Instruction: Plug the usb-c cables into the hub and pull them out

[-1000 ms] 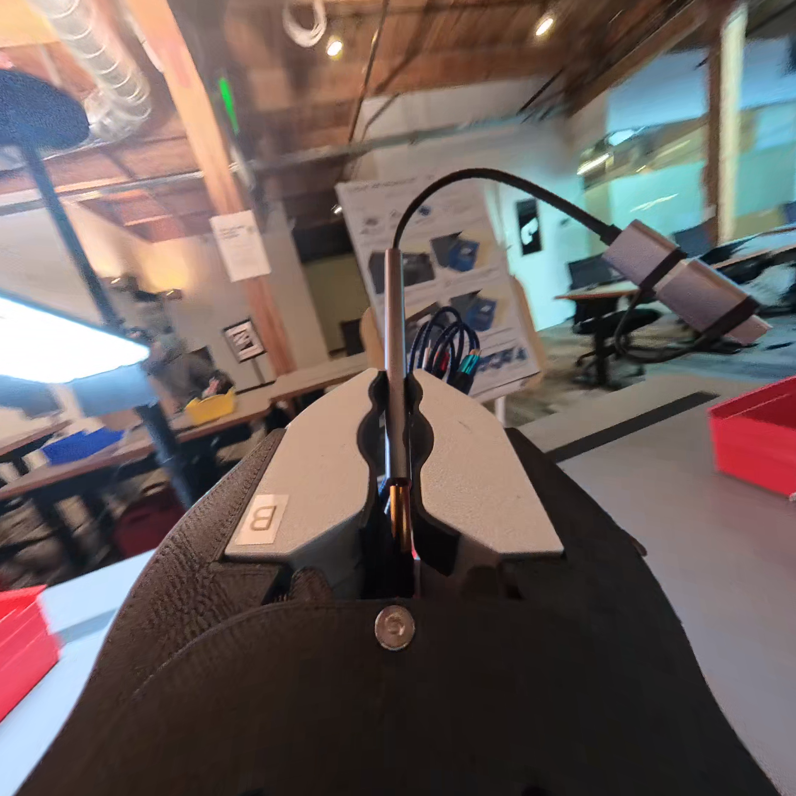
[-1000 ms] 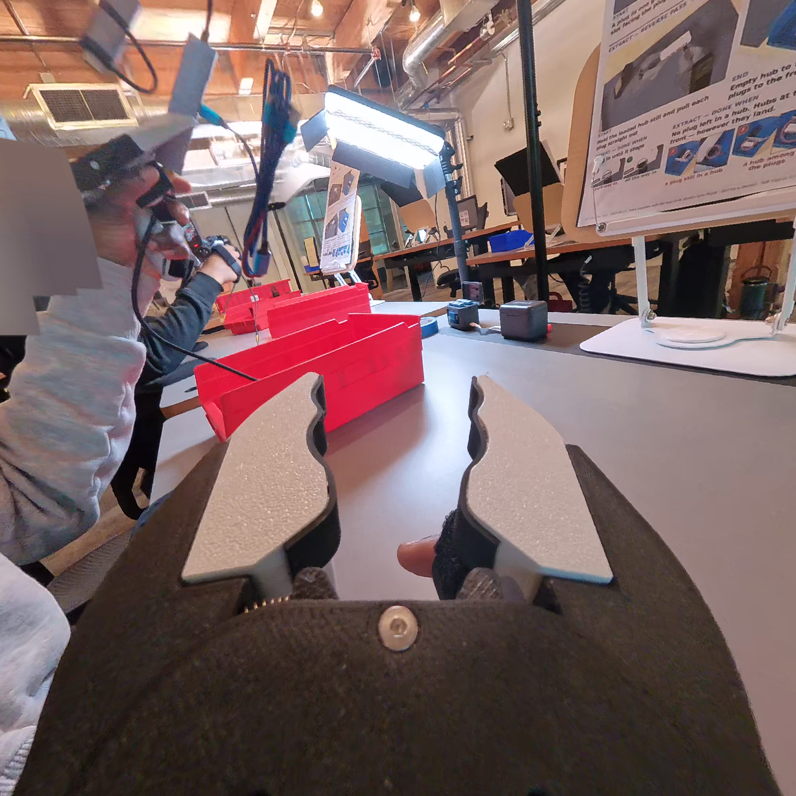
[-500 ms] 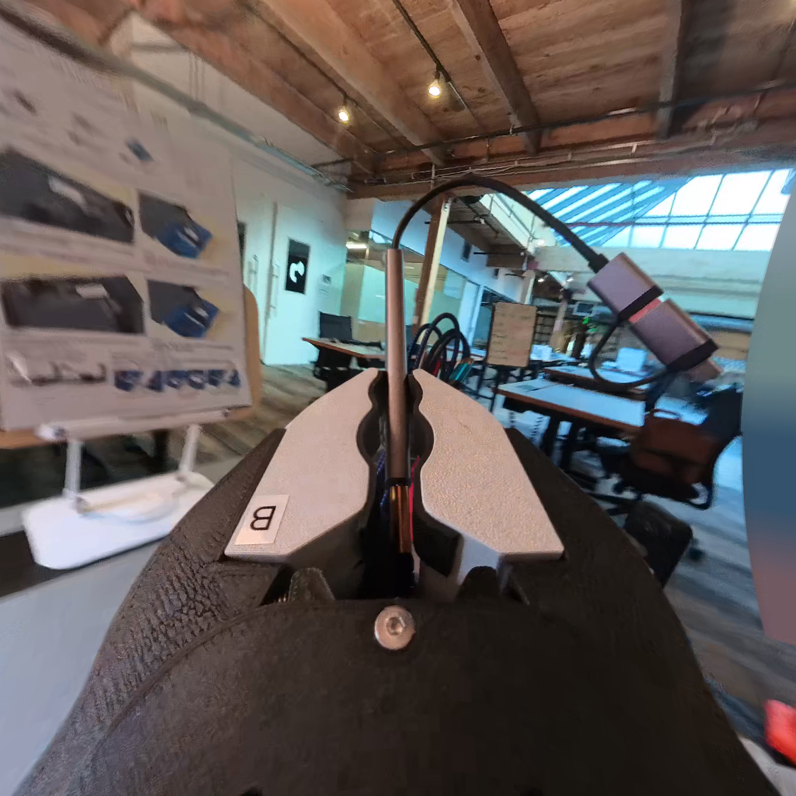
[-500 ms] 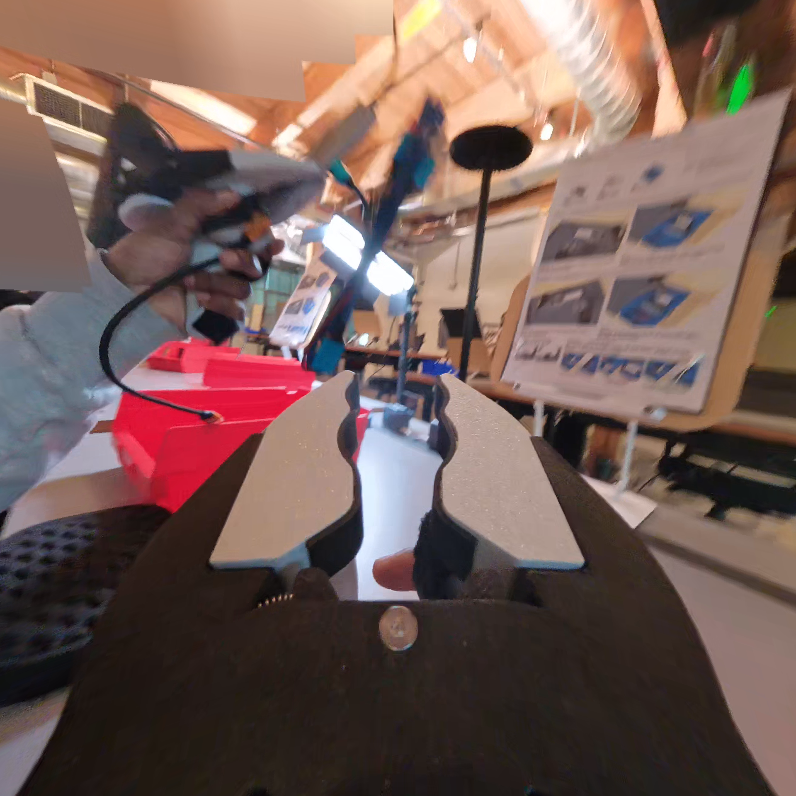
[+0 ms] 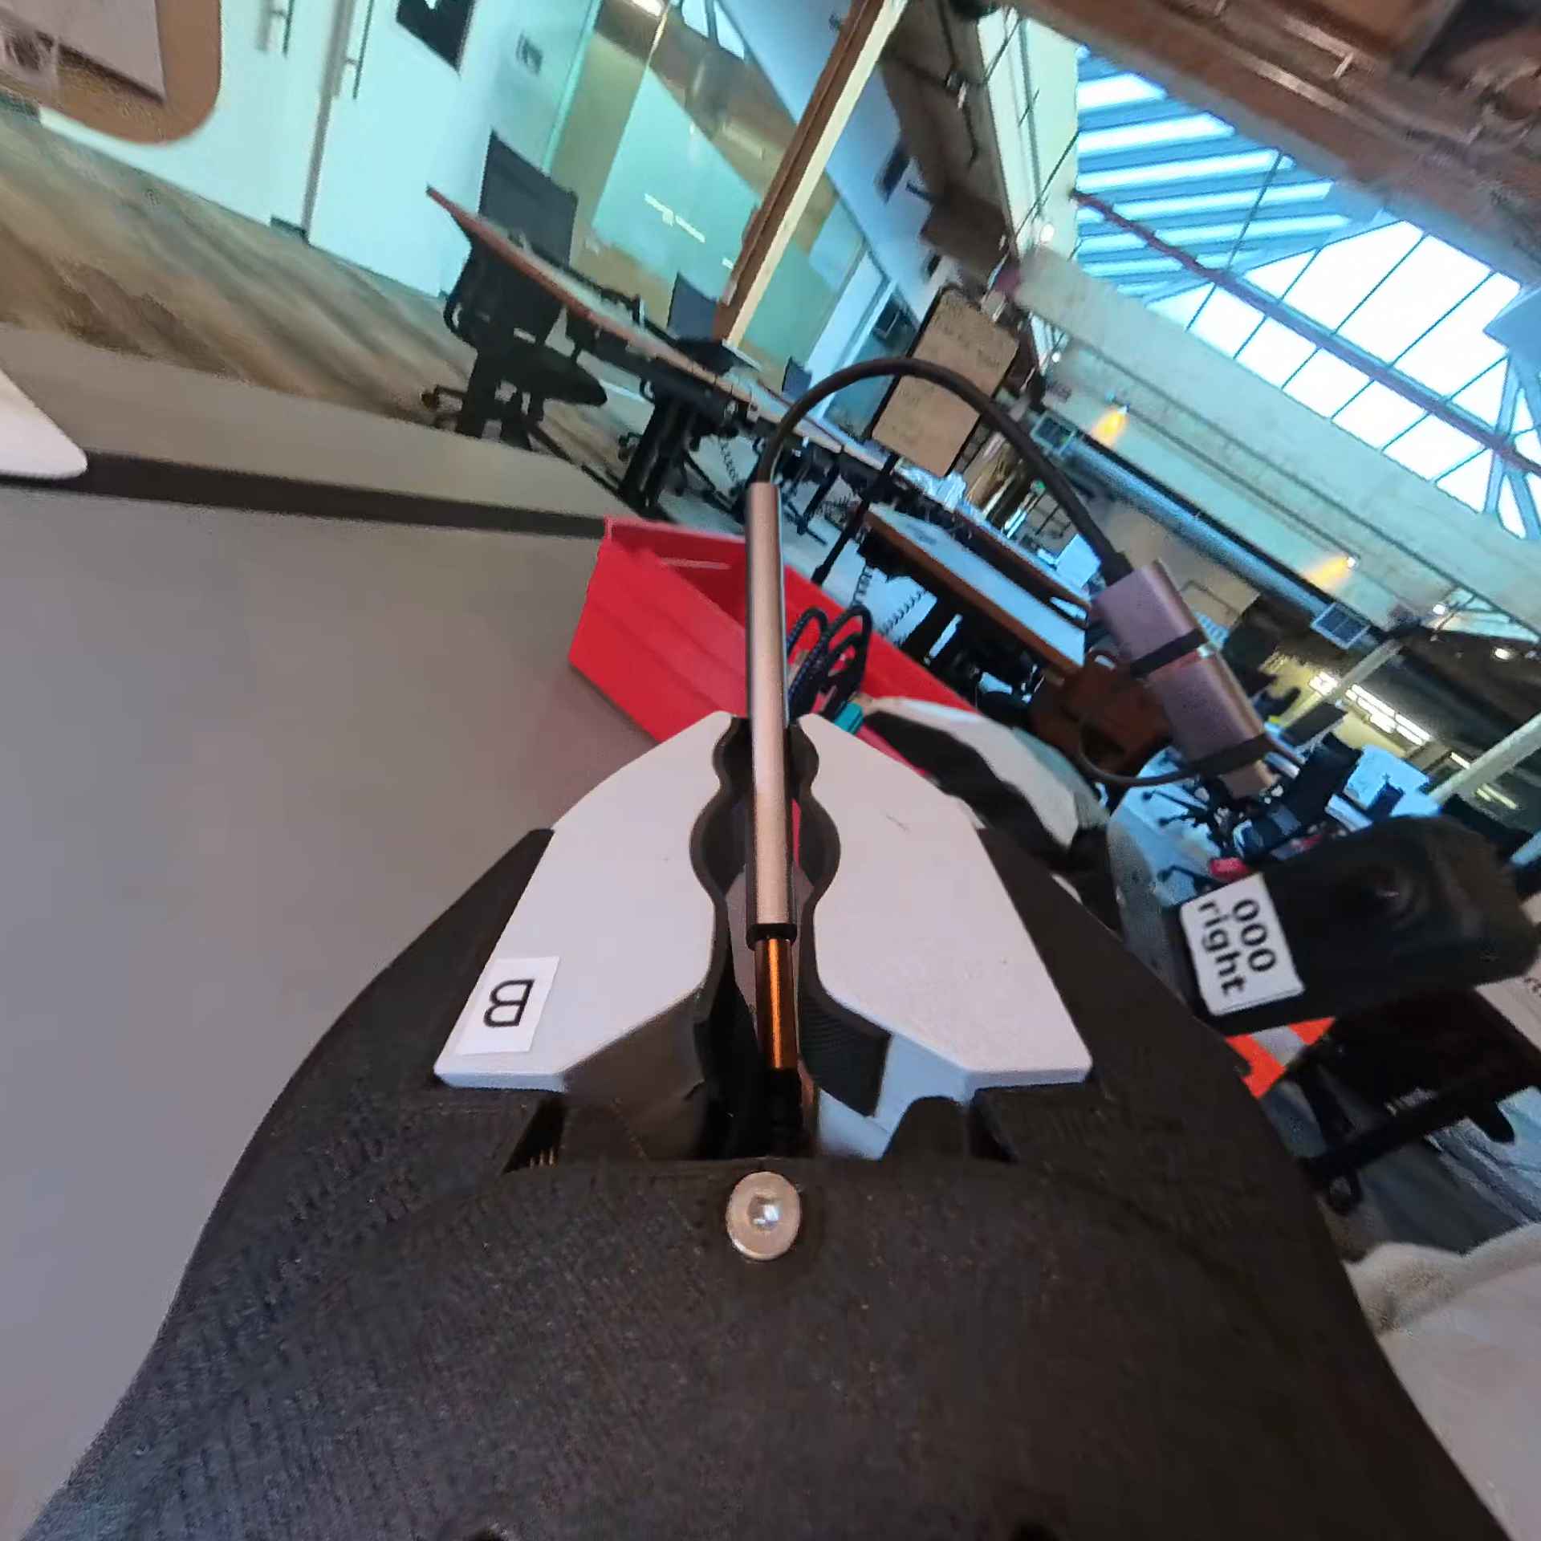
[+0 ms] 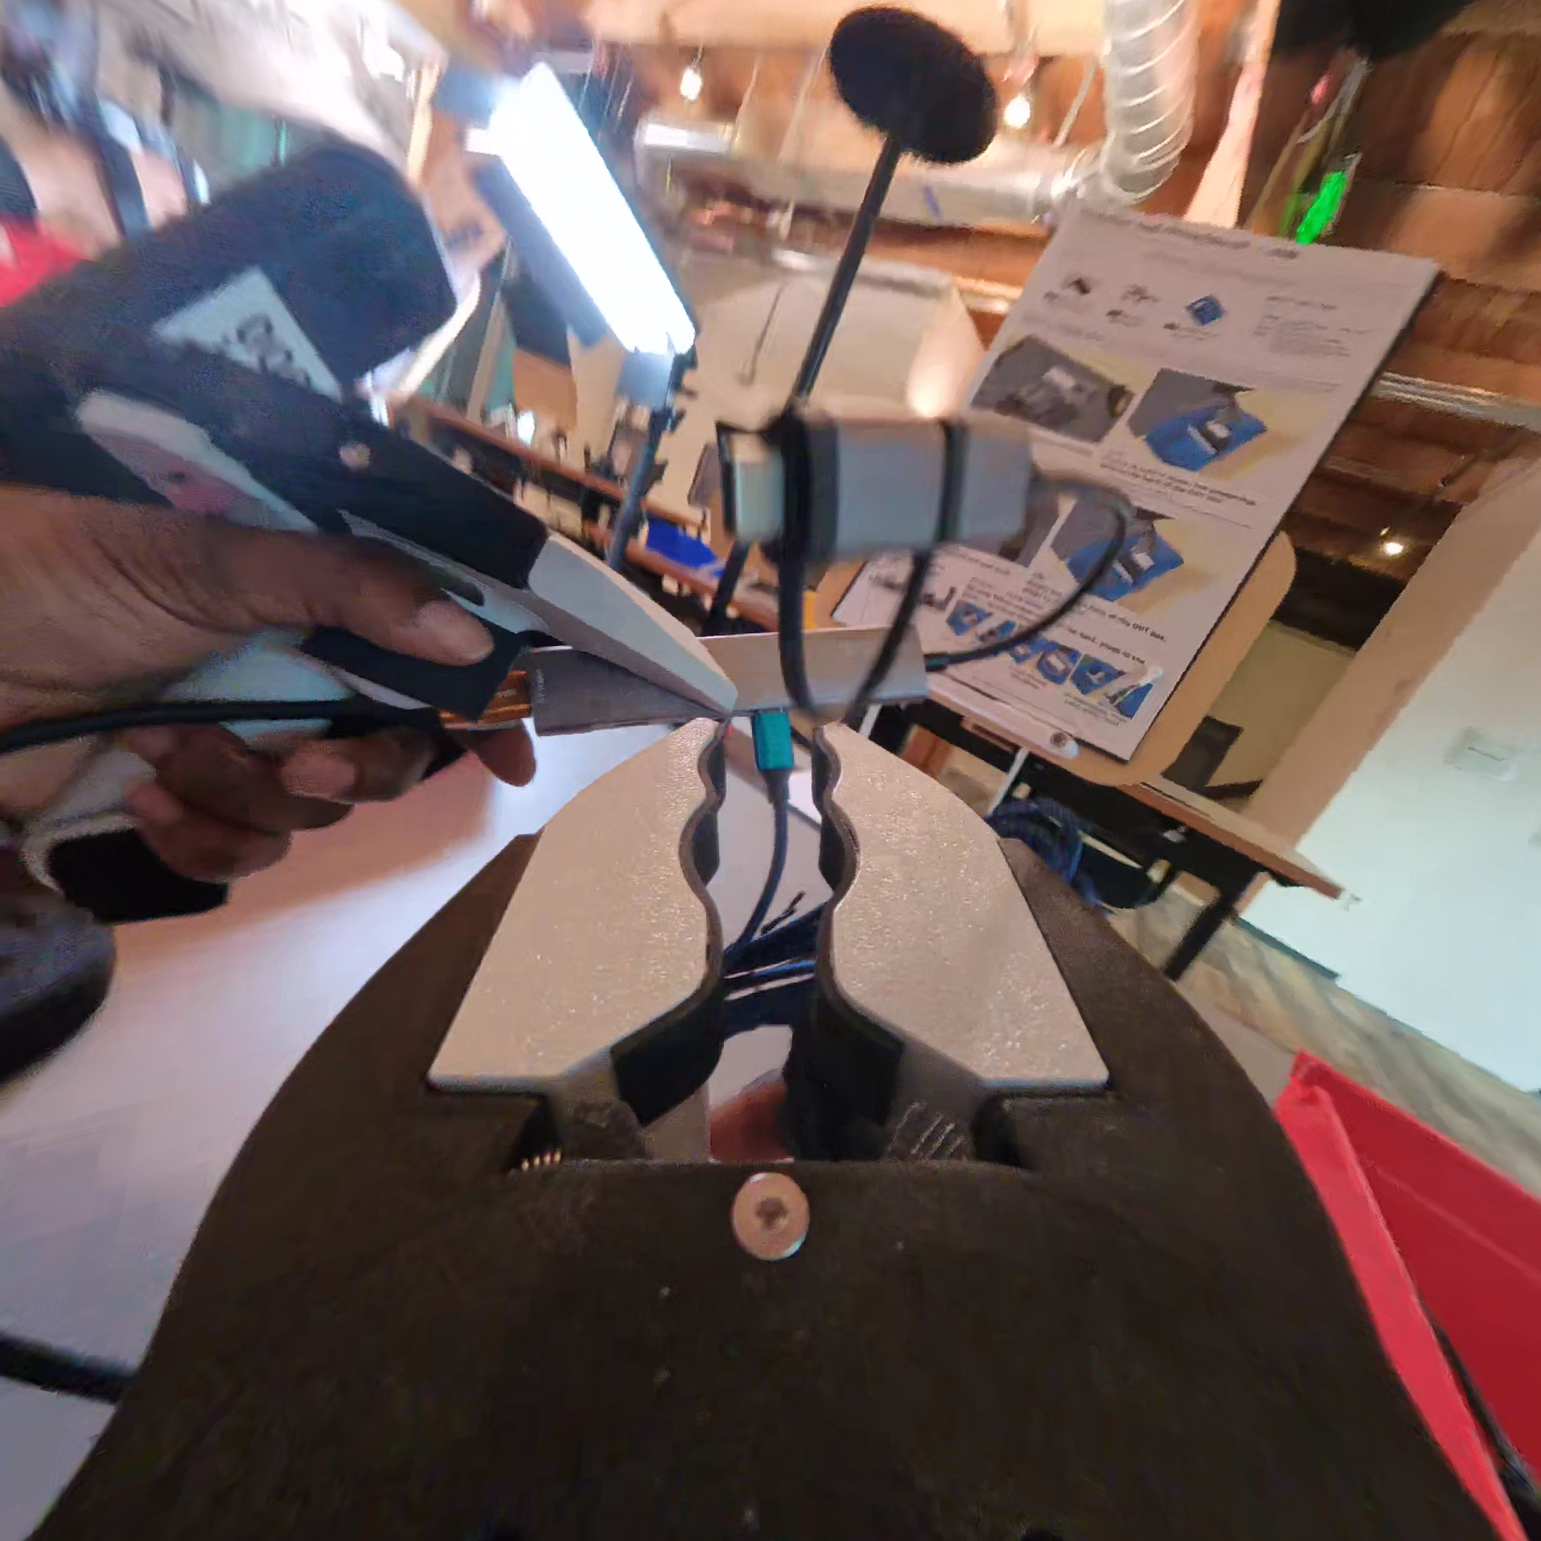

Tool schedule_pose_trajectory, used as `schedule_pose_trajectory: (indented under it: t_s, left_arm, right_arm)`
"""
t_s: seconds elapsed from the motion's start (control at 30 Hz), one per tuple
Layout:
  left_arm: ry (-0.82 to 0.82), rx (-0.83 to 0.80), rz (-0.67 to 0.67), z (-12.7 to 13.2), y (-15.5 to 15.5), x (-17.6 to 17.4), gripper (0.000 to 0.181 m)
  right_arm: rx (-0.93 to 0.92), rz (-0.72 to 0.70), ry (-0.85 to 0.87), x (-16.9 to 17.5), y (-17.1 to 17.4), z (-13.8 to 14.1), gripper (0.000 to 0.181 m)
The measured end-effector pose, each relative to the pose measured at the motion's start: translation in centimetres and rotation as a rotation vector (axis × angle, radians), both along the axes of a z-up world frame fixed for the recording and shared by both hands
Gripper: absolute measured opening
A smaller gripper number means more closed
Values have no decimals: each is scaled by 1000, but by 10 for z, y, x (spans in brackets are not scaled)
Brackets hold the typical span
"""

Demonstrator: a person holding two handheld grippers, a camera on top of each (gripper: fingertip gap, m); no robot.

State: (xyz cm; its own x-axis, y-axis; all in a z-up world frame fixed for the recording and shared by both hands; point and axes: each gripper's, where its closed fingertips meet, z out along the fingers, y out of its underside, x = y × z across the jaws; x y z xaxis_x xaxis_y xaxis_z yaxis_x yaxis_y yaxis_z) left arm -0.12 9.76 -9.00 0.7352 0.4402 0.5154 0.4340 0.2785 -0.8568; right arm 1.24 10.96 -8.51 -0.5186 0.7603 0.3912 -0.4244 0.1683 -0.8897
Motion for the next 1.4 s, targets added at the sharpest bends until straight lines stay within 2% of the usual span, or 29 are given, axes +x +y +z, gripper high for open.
schedule_pose_trajectory:
  t_s: [0.1,0.2,0.27,0.47,0.53,0.6,0.63,0.7,0.8,1.07,1.4]
  left_arm:
    - [-8,-50,-21,-20,-5,9,9]
    - [4,-76,-47,-29,-9,18,9]
    - [0,-73,-55,-32,-12,21,9]
    - [19,-67,-110,-38,-19,27,10]
    - [39,-145,-143,-46,-22,29,29]
    - [104,-202,-159,-47,-26,31,29]
    - [135,-215,-151,-45,-29,31,28]
    - [163,-238,-189,-44,-31,35,18]
    - [172,-287,-199,-48,-32,35,14]
    - [228,-272,-61,-49,-37,27,8]
    - [229,-250,-19,-52,-42,26,8]
  right_arm:
    - [203,-59,-30,-9,-13,-27,18]
    - [317,-70,-92,-16,-22,-48,18]
    - [321,-60,-83,-14,-26,-48,11]
    - [346,13,-118,-8,-34,-54,11]
    - [361,52,-125,-4,-39,-57,10]
    - [380,81,-126,-1,-44,-60,10]
    - [391,91,-129,0,-46,-62,151]
    - [413,99,-128,1,-49,-65,97]
    - [447,89,-112,2,-51,-68,10]
    - [519,-5,-72,-5,-52,-71,7]
    - [532,-15,-87,-7,-57,-75,11]
